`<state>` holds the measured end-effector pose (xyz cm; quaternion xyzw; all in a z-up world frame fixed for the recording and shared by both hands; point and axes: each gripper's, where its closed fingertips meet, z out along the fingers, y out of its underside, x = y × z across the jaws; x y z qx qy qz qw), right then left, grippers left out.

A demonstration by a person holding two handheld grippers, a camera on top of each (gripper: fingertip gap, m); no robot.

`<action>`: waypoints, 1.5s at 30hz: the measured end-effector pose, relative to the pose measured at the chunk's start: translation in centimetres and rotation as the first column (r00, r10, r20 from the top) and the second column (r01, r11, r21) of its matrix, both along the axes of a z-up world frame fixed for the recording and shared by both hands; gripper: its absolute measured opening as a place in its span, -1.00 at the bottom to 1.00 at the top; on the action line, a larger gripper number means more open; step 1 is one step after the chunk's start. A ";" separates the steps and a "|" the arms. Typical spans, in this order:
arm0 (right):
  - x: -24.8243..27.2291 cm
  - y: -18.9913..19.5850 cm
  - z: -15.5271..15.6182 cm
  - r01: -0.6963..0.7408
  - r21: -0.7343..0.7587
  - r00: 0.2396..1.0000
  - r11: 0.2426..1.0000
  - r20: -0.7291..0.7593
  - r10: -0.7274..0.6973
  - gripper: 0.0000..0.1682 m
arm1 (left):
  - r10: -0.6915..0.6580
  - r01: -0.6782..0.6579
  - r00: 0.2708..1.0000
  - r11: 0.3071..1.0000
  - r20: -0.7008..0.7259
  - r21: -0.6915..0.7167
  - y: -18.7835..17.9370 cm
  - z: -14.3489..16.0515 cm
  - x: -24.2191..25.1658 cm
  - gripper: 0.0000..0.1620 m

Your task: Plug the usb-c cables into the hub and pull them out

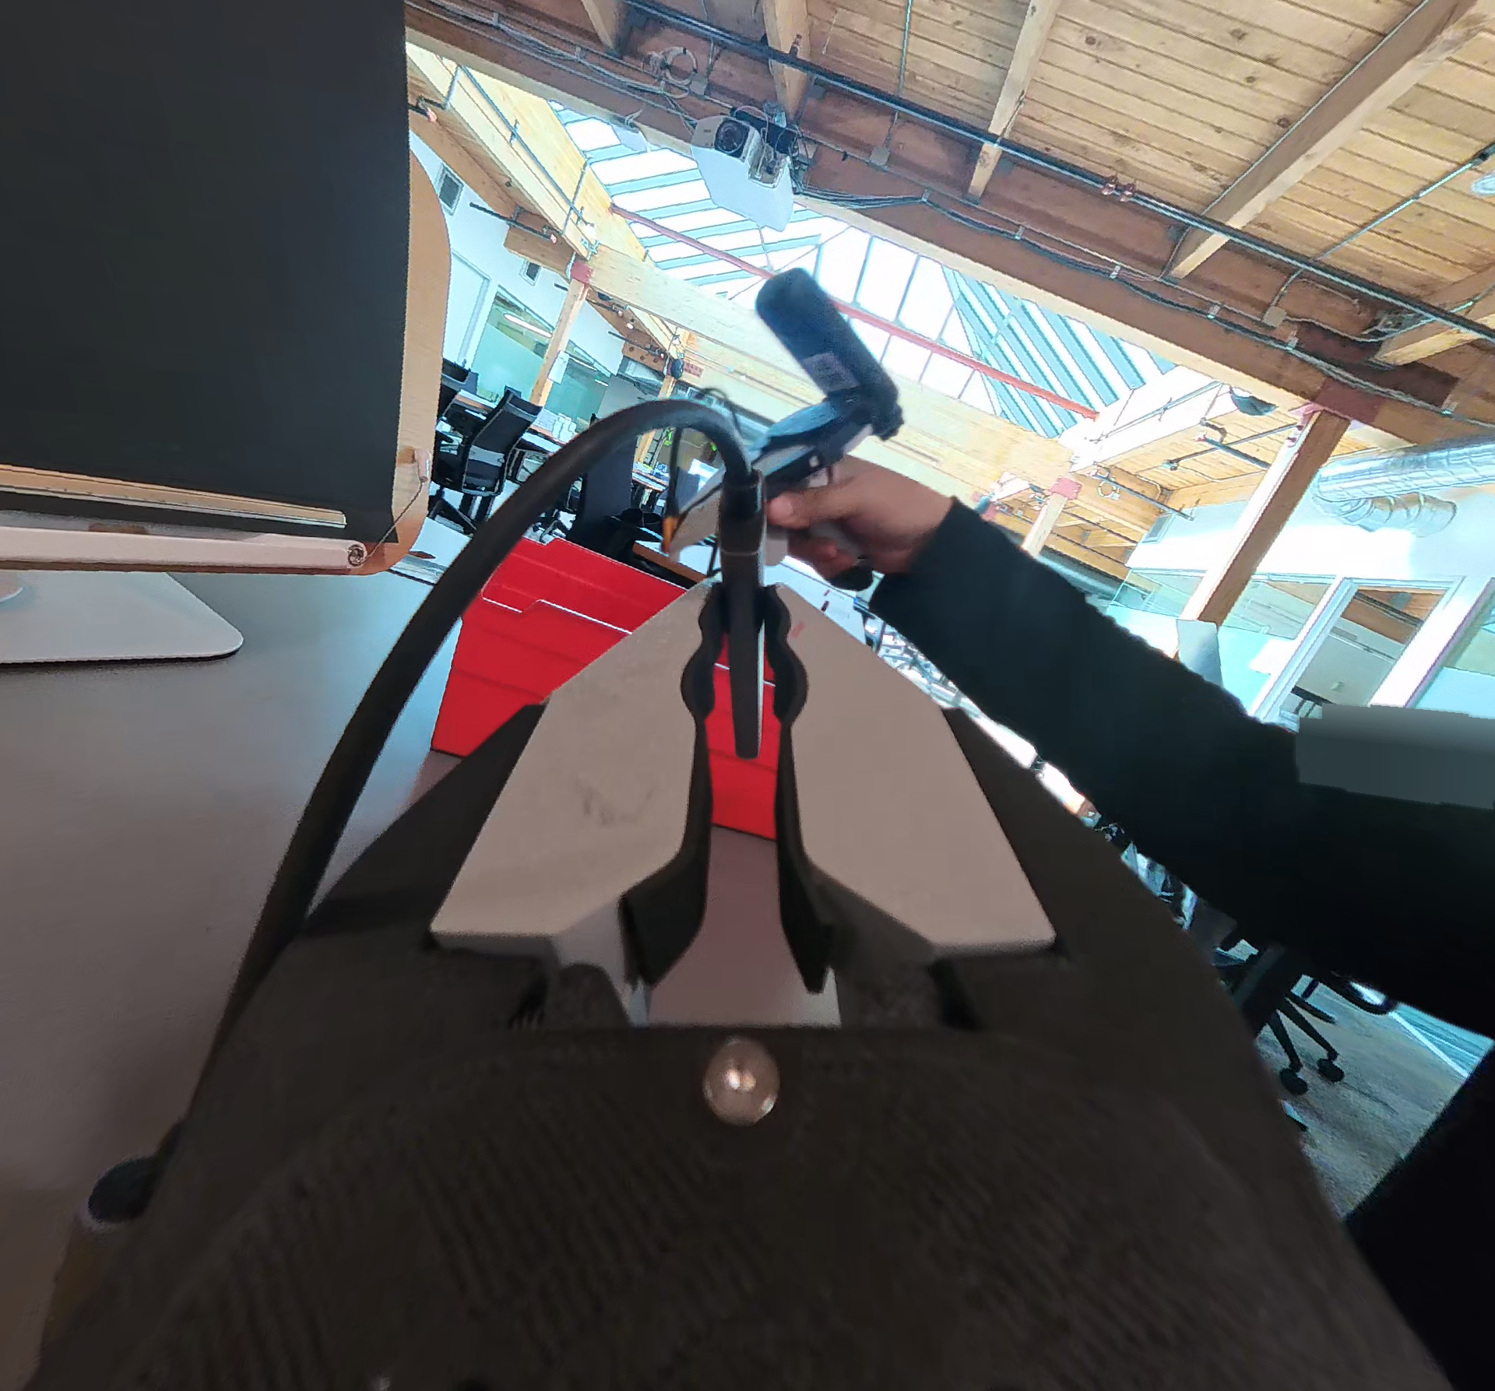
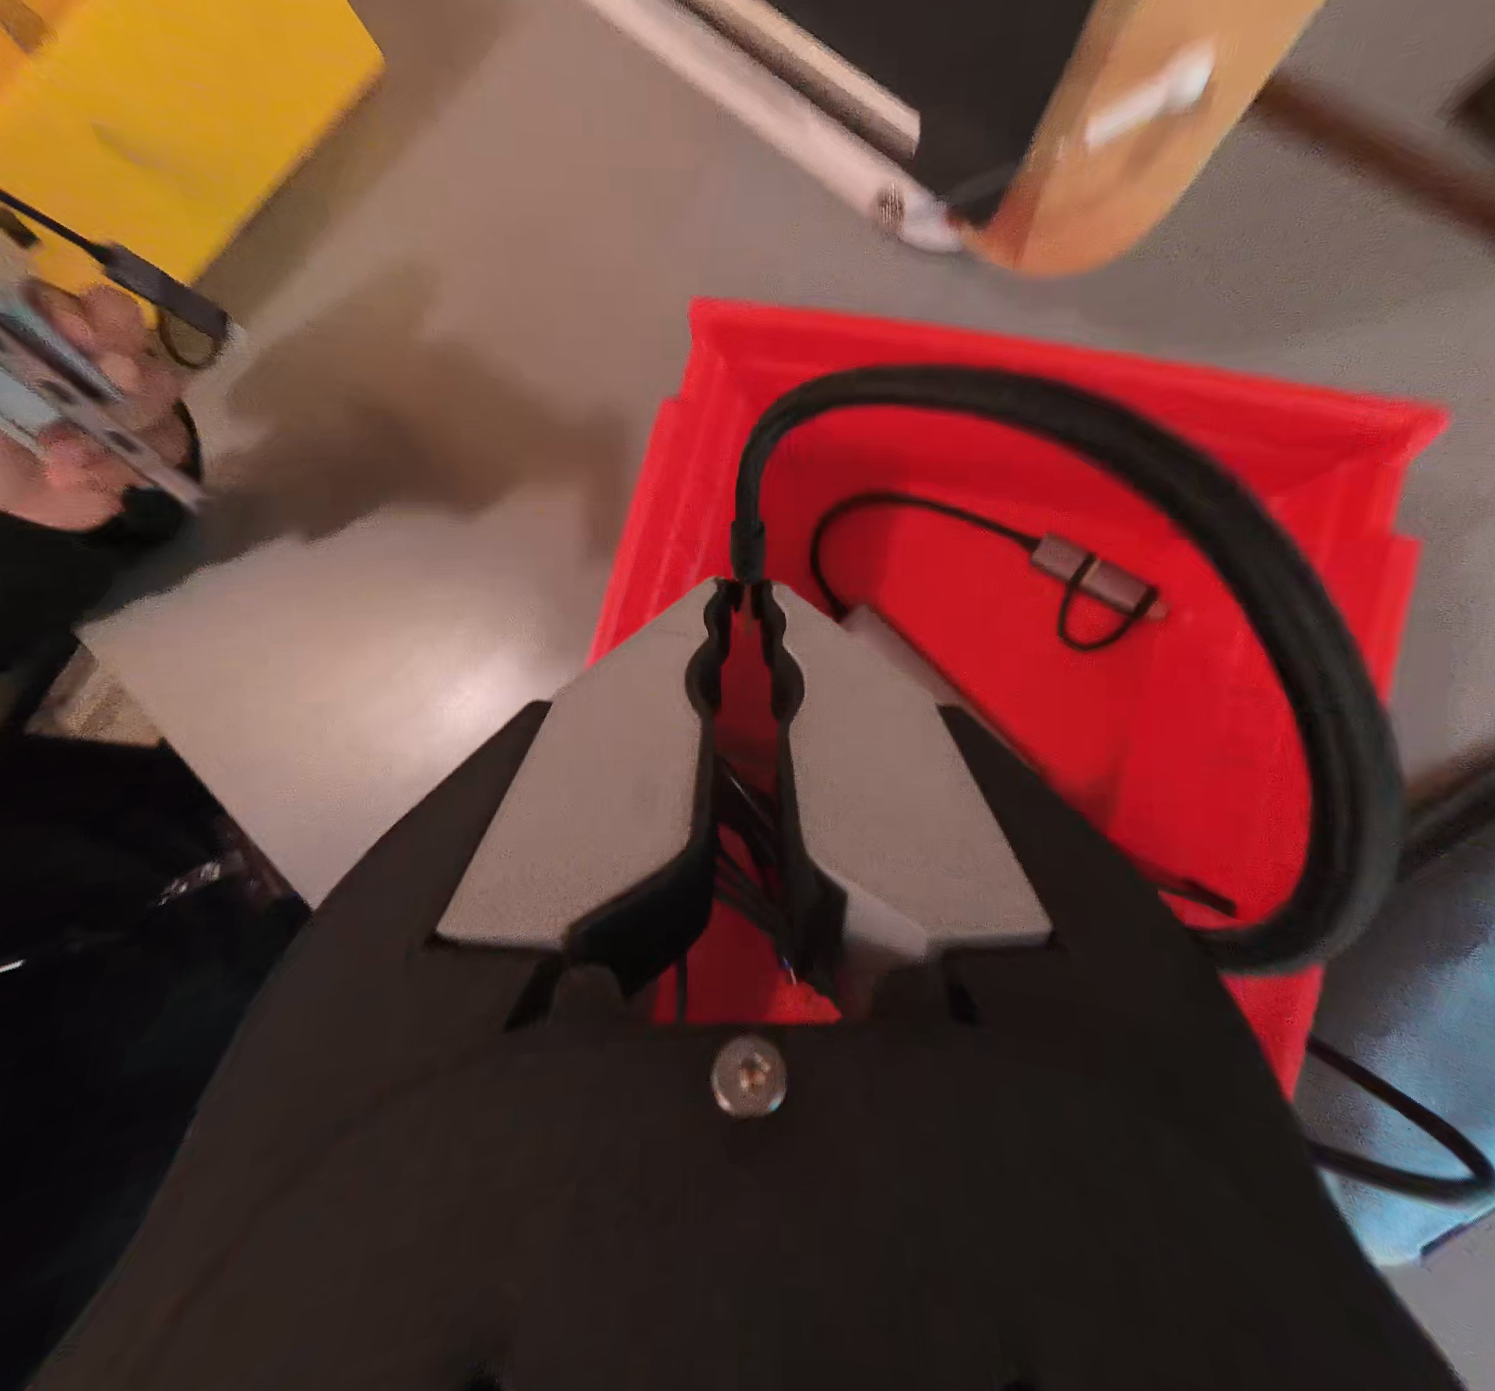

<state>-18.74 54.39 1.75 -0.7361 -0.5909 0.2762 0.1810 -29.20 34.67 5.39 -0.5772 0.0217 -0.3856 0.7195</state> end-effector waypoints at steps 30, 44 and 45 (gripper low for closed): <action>-4.3 0.4 7.5 -0.123 0.181 0.986 0.976 -0.088 0.141 -0.94 | -0.004 0.004 1.000 1.000 0.020 0.003 -0.1 0.1 -0.2 -0.92; -5.8 0.7 4.5 -0.200 0.024 0.967 0.980 -0.159 0.201 -0.88 | -0.011 0.011 1.000 1.000 0.022 0.005 -0.1 0.2 -0.1 -0.92; -5.8 0.7 4.3 -0.201 0.020 0.967 0.979 -0.156 0.202 -0.88 | -0.015 0.015 1.000 1.000 0.021 0.004 -0.1 0.2 0.0 -0.92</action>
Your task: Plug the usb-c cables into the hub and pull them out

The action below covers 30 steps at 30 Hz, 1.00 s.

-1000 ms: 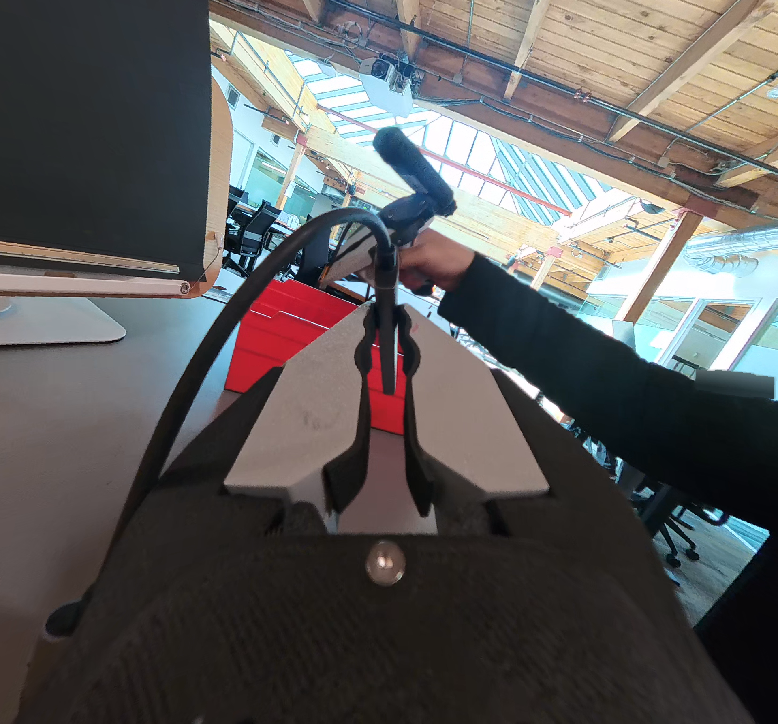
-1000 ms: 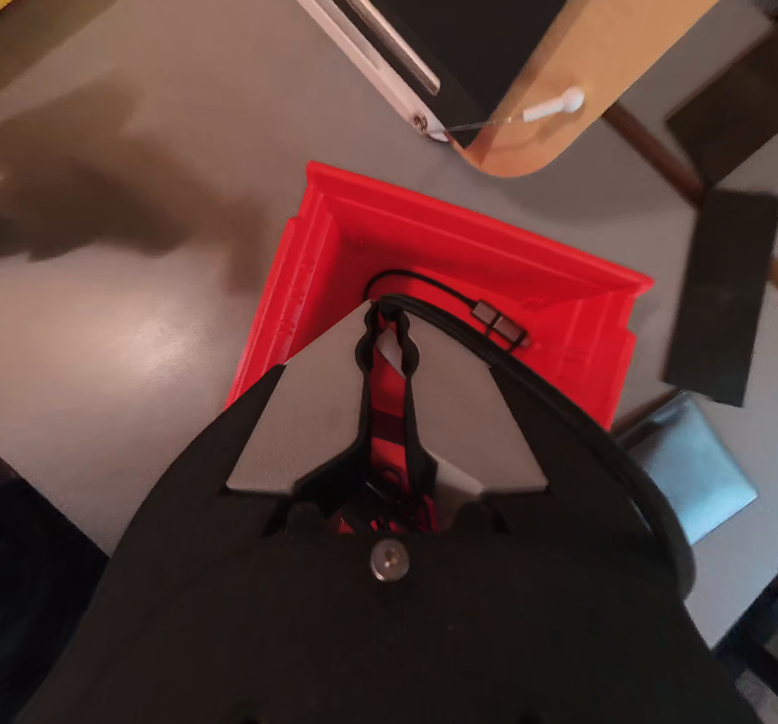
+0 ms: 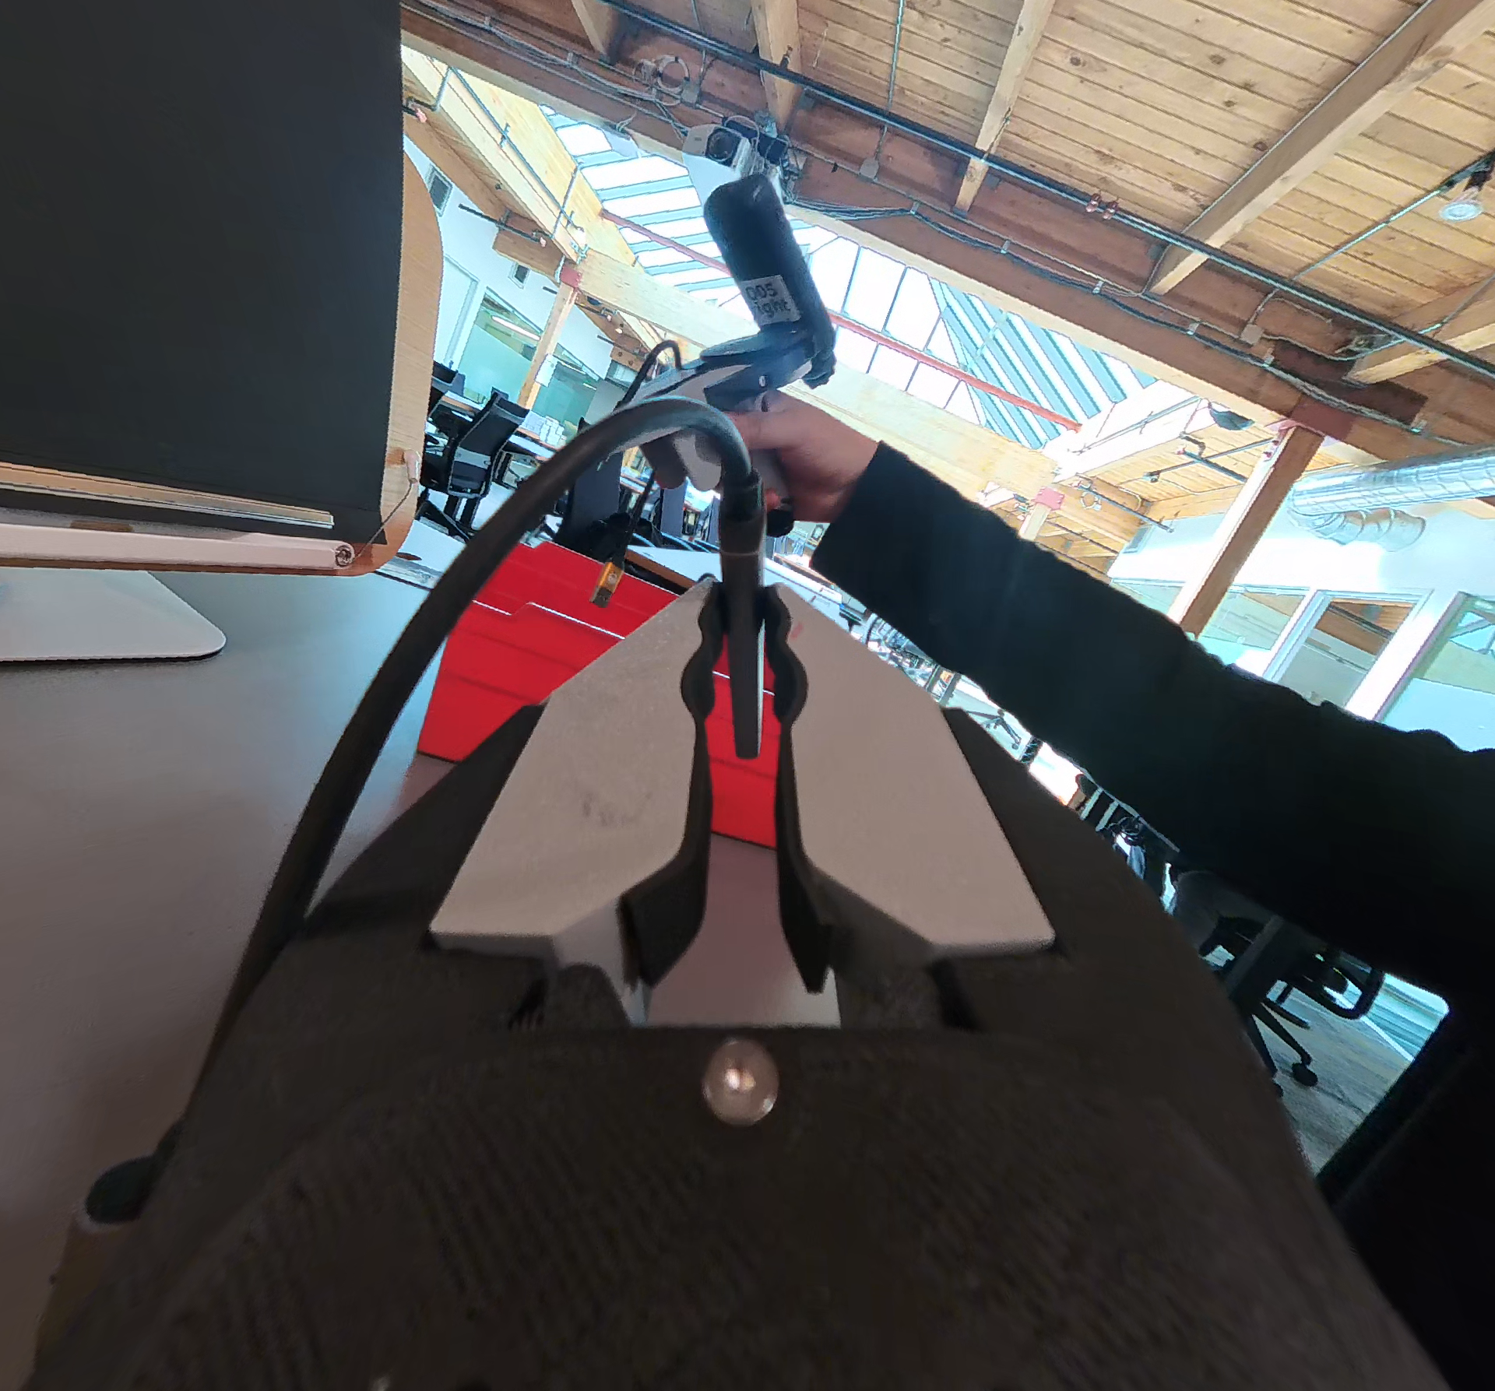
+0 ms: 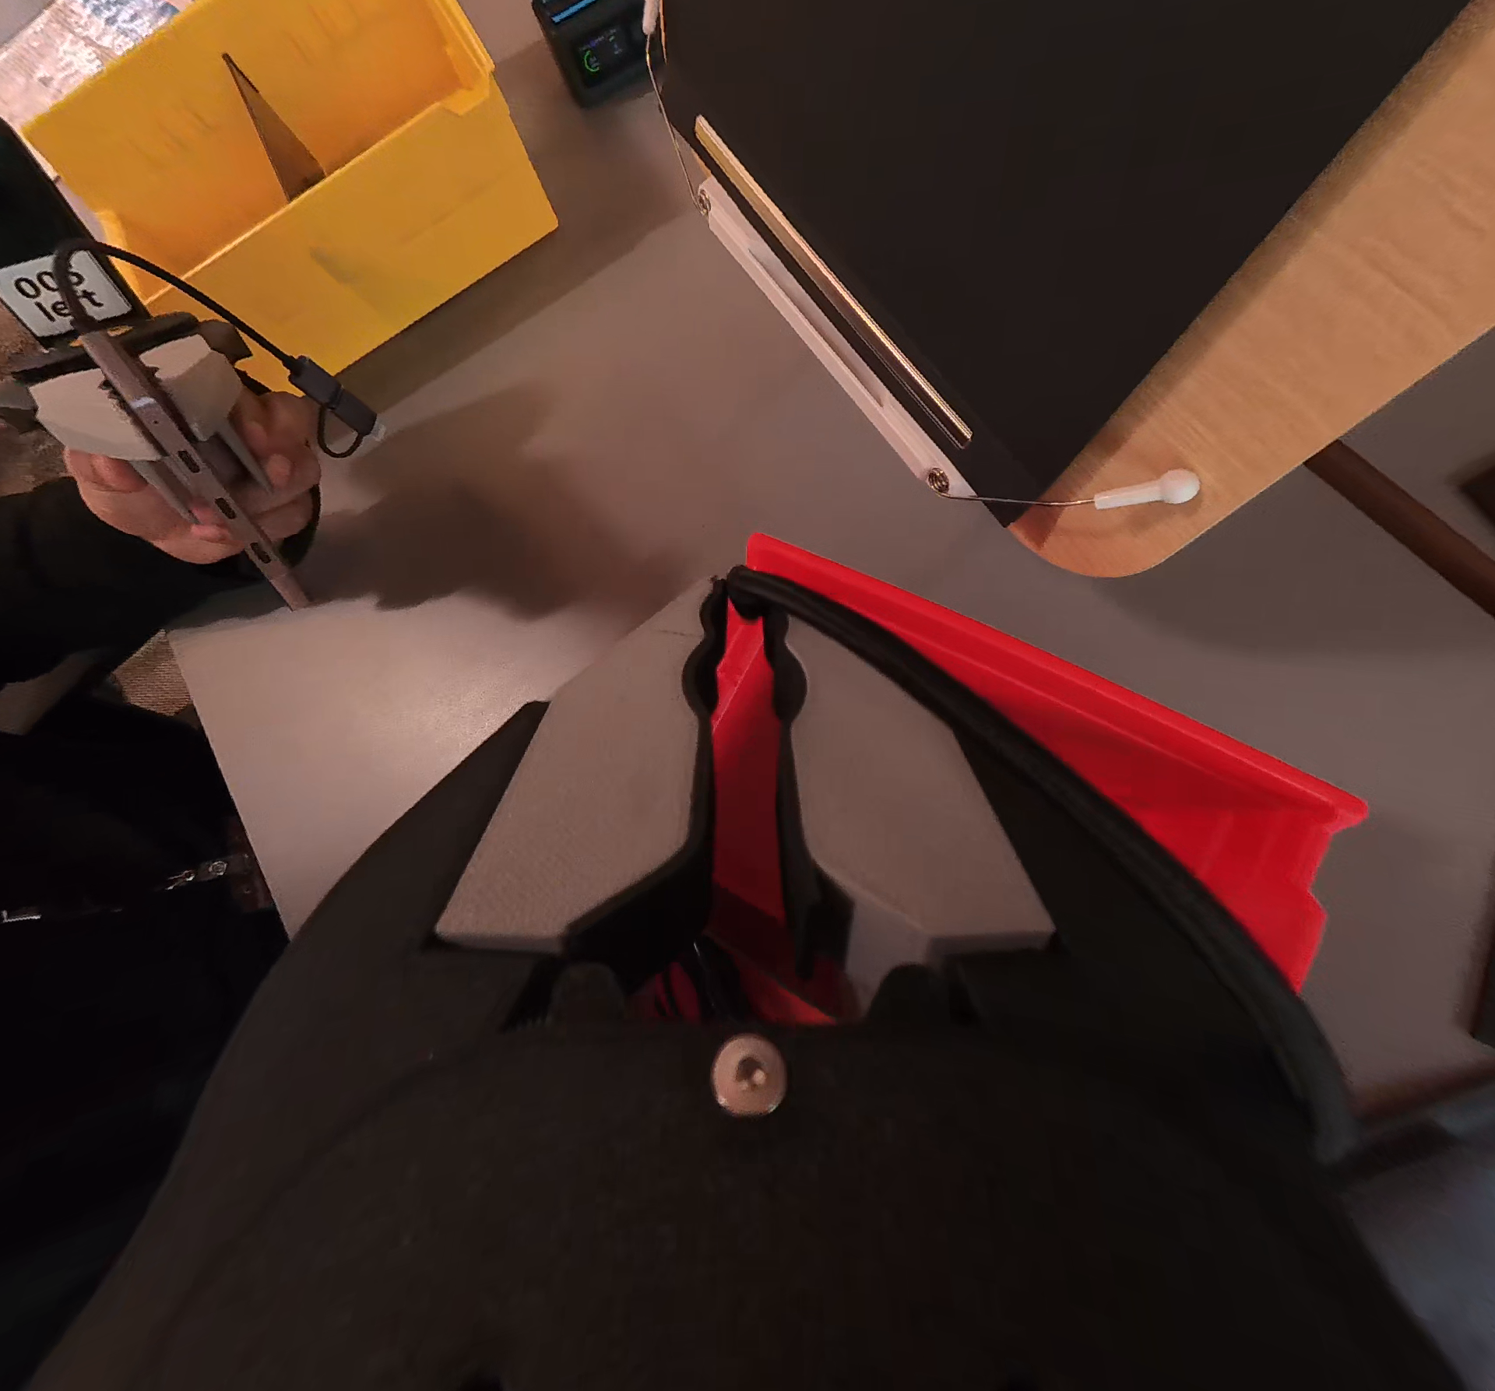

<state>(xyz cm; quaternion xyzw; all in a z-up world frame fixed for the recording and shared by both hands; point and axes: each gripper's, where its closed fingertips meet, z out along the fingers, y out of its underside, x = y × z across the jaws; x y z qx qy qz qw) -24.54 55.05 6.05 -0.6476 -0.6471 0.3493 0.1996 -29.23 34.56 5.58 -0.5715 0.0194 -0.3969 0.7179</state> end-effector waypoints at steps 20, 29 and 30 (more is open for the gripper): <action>0.3 -0.3 -2.5 -0.014 -0.001 0.997 1.000 0.080 0.014 -0.93 | -0.004 0.004 1.000 1.000 0.000 -0.002 0.0 0.0 0.1 -0.92; 1.2 -0.5 -2.2 -0.023 0.026 0.995 0.999 0.099 0.020 -0.93 | -0.007 0.007 1.000 1.000 -0.013 -0.012 0.1 -0.3 0.3 -0.92; 1.3 -0.6 -2.2 -0.028 0.028 0.994 0.999 0.103 0.025 -0.93 | -0.006 0.006 1.000 1.000 -0.015 -0.013 0.2 -0.4 0.3 -0.92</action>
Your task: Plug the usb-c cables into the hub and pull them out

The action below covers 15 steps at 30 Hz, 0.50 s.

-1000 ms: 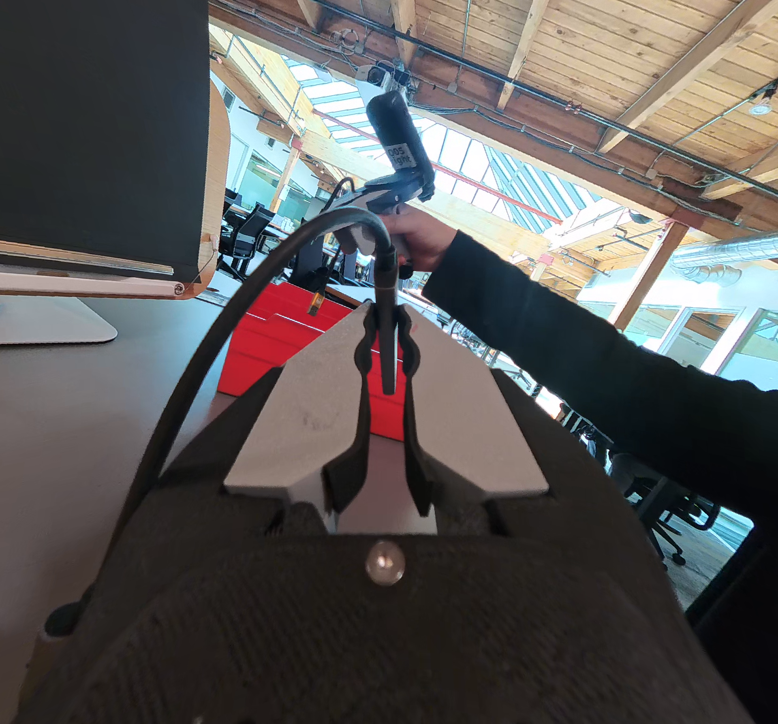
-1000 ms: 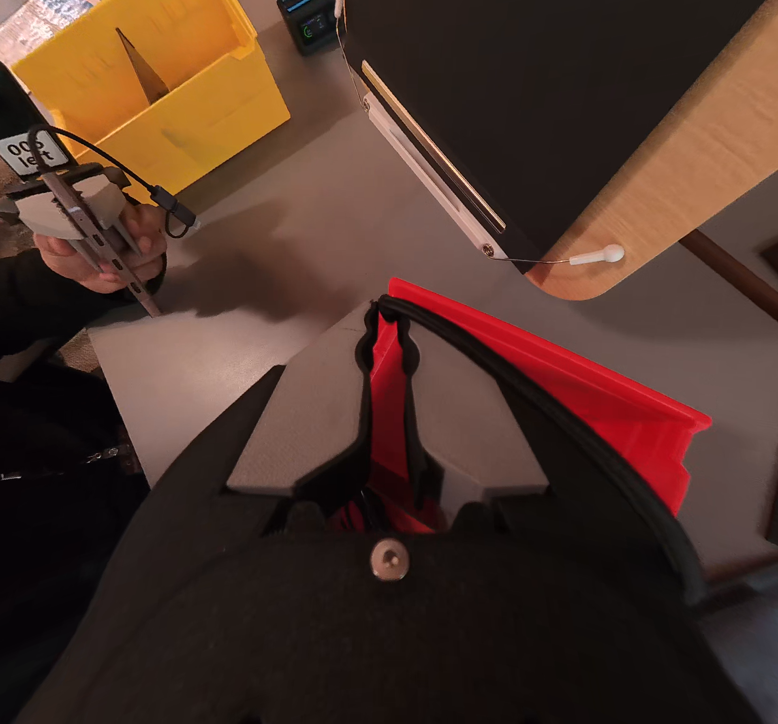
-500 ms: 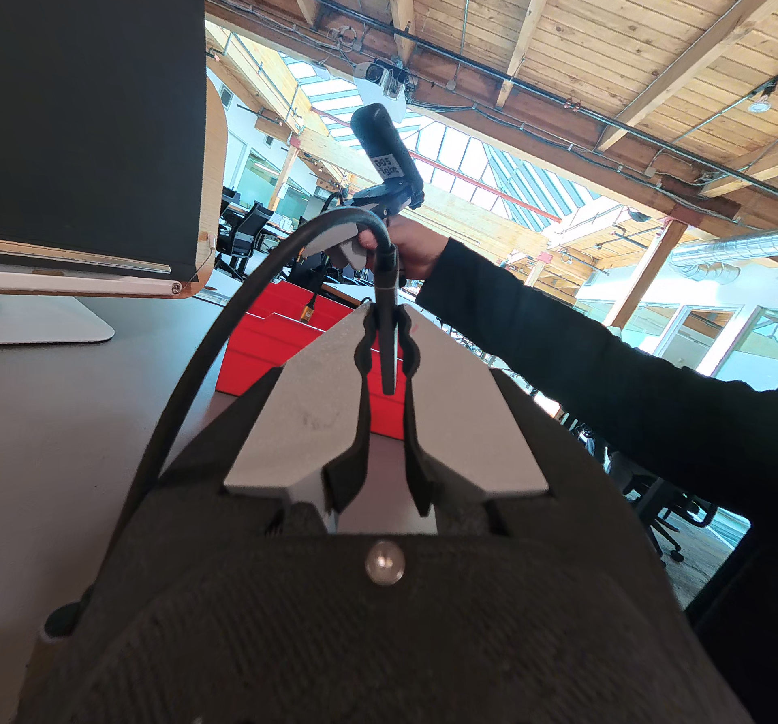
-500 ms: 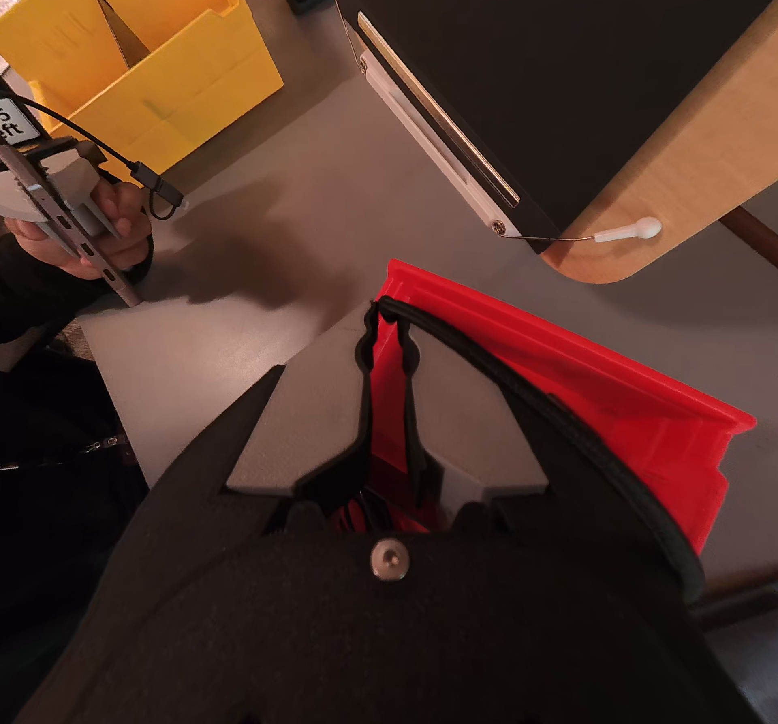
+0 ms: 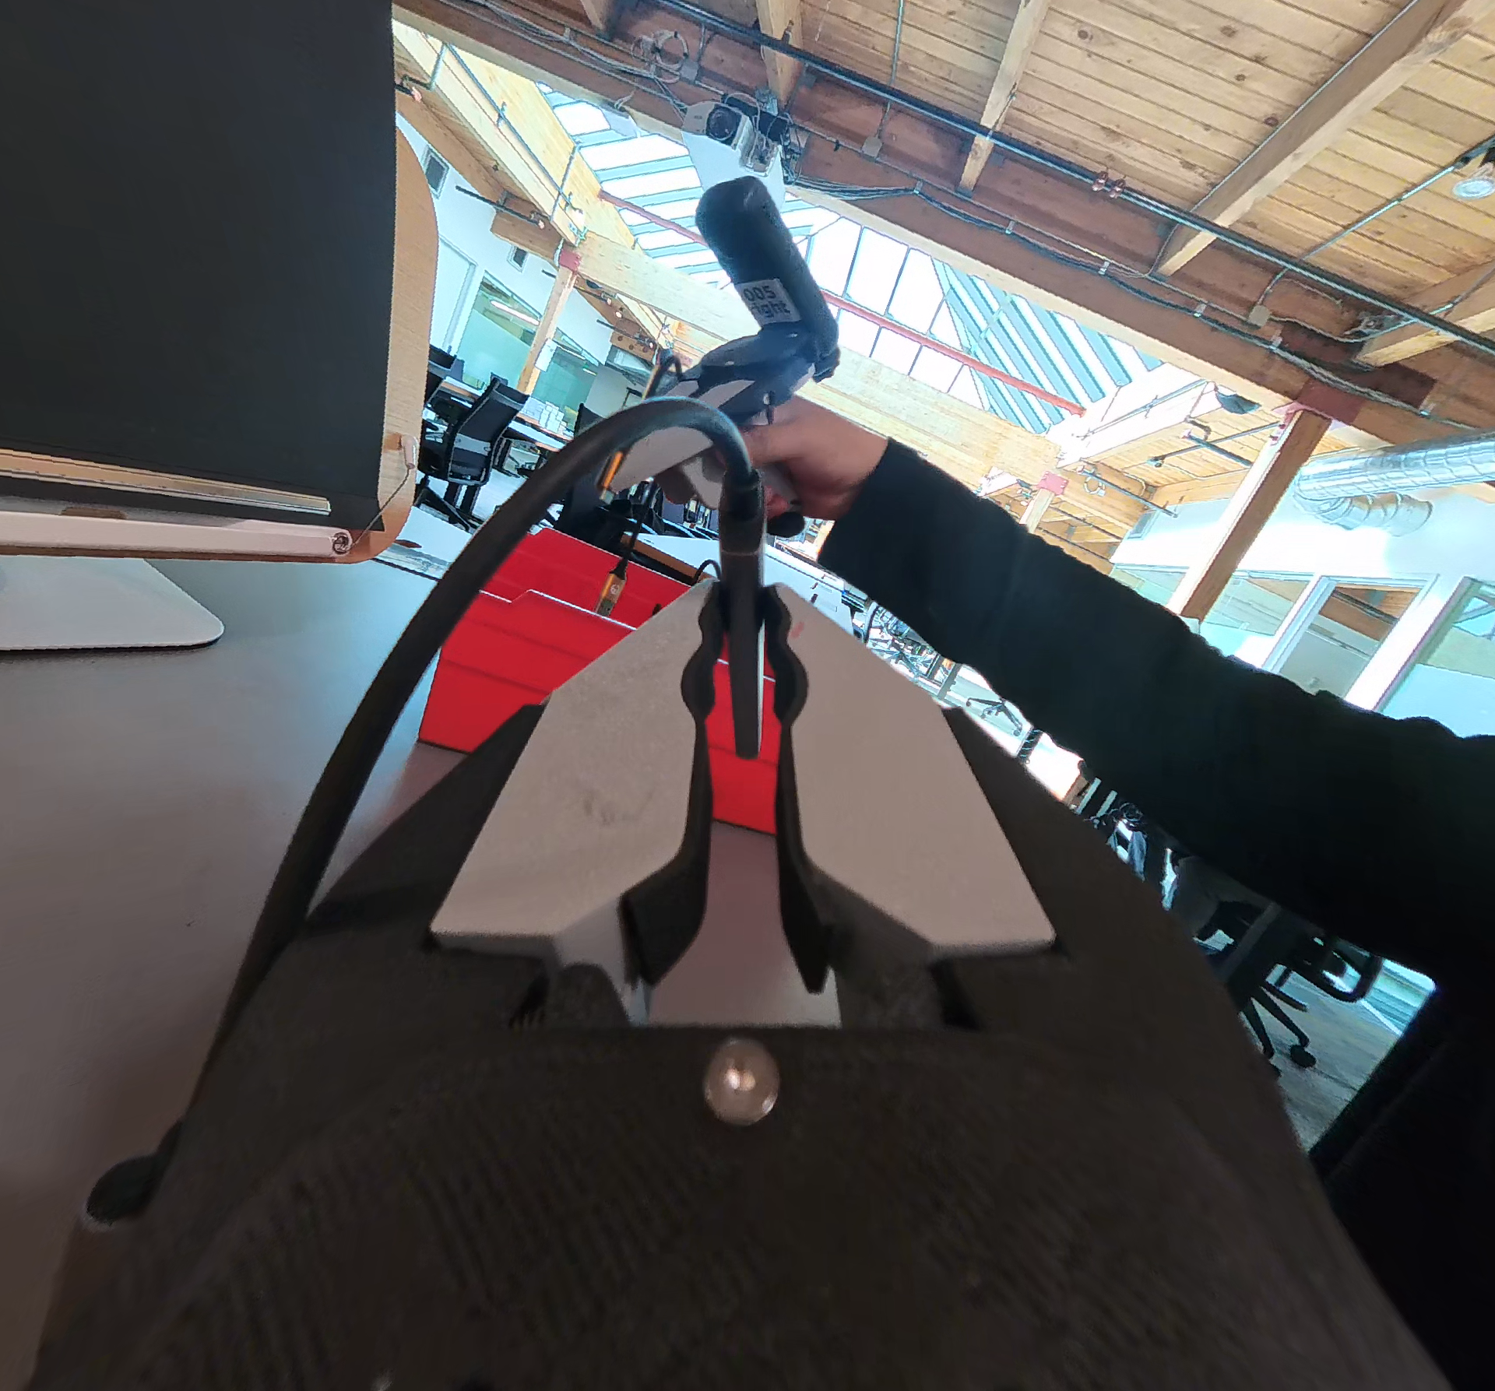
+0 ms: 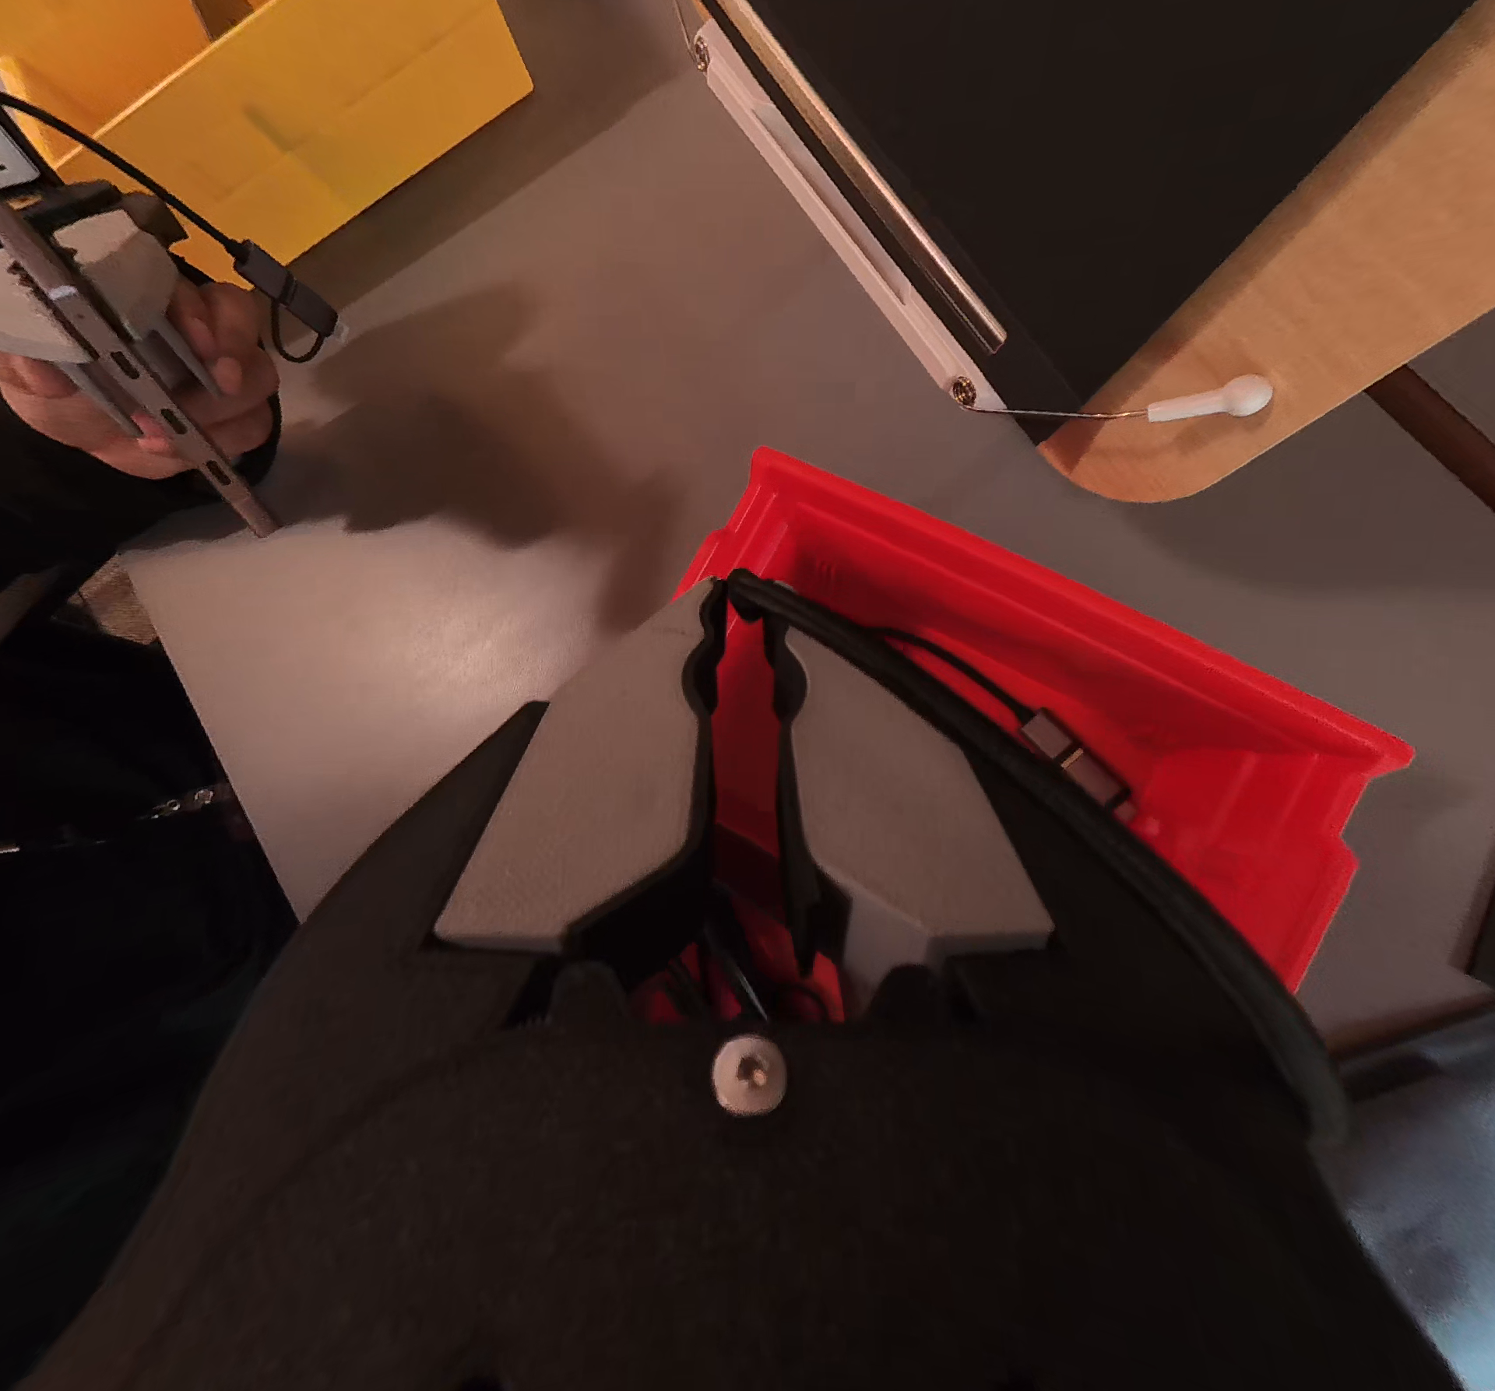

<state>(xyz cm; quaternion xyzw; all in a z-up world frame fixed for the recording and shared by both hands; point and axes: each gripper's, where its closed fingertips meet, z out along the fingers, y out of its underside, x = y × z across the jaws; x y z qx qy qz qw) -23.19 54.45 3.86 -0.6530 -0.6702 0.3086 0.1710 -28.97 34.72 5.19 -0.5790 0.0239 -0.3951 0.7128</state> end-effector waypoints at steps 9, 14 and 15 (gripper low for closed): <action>3.7 -2.4 1.5 -0.047 0.001 0.997 0.999 0.064 0.047 -0.94 | -0.017 0.017 1.000 1.000 -0.005 -0.013 0.2 -0.3 0.3 -0.92; 7.7 -4.2 1.0 -0.077 -0.028 0.978 0.997 0.191 0.081 -0.93 | -0.020 0.020 1.000 0.999 -0.003 -0.040 0.6 -0.9 0.4 -0.92; 8.4 -4.4 0.8 -0.079 -0.033 0.973 0.996 0.216 0.085 -0.94 | -0.020 0.020 1.000 0.999 -0.007 -0.042 0.6 -1.0 0.5 -0.92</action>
